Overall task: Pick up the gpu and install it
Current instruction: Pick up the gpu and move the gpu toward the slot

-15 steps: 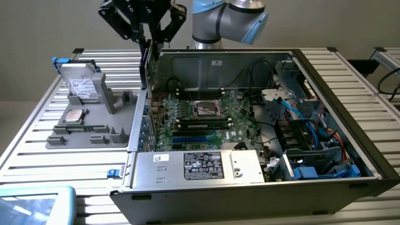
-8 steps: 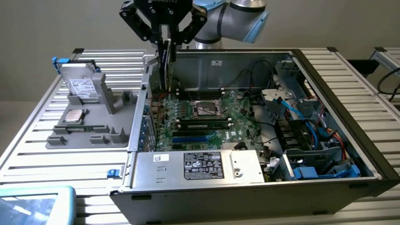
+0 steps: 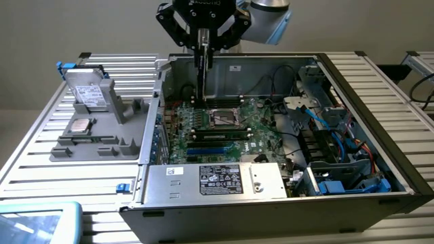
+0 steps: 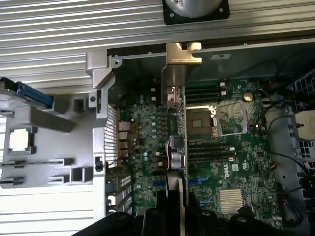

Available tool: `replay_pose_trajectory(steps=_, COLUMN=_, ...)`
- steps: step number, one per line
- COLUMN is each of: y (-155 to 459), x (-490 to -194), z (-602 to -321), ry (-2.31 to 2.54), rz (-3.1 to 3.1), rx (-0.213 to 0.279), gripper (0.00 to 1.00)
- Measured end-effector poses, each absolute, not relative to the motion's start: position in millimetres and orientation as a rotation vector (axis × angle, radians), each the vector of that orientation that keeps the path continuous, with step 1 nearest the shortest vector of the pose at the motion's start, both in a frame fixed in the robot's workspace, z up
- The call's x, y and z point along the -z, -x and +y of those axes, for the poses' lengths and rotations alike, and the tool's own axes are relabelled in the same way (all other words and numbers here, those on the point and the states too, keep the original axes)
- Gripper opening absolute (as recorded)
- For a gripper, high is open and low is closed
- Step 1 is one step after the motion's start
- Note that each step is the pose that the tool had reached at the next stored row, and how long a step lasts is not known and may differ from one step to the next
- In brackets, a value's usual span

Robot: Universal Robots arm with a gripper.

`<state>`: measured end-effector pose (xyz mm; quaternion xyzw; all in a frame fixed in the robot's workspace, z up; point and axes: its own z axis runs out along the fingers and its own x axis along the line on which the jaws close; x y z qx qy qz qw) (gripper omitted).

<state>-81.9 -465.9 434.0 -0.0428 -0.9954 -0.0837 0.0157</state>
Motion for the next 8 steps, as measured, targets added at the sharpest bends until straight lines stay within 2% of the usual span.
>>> replay_pose_trajectory(steps=8, y=45.7, x=-433.3, z=-472.5, ry=0.133, rz=-3.096, rx=0.260, gripper=0.27)
